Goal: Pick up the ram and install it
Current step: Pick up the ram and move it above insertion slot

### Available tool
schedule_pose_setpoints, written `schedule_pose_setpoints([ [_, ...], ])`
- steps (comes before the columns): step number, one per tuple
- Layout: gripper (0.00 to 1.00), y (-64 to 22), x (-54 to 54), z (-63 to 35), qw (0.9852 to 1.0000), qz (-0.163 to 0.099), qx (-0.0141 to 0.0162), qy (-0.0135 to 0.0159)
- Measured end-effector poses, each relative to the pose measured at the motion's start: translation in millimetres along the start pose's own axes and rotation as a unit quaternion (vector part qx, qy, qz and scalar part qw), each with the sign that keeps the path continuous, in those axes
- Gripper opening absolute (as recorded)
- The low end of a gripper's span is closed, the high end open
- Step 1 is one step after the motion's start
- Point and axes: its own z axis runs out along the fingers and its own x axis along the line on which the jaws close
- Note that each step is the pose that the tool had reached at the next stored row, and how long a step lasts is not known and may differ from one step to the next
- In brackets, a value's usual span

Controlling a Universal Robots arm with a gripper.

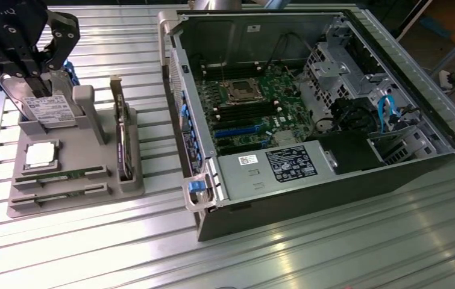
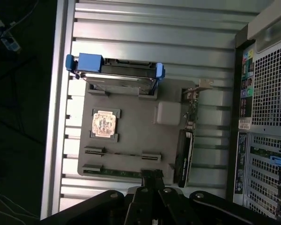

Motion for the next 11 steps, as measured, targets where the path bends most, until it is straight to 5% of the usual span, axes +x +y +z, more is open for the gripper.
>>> schedule_pose_setpoints([
  [11, 0.11, -0.9, 0.1, 0.0, 0.9991, -0.043, -0.0005, 0.0019],
])
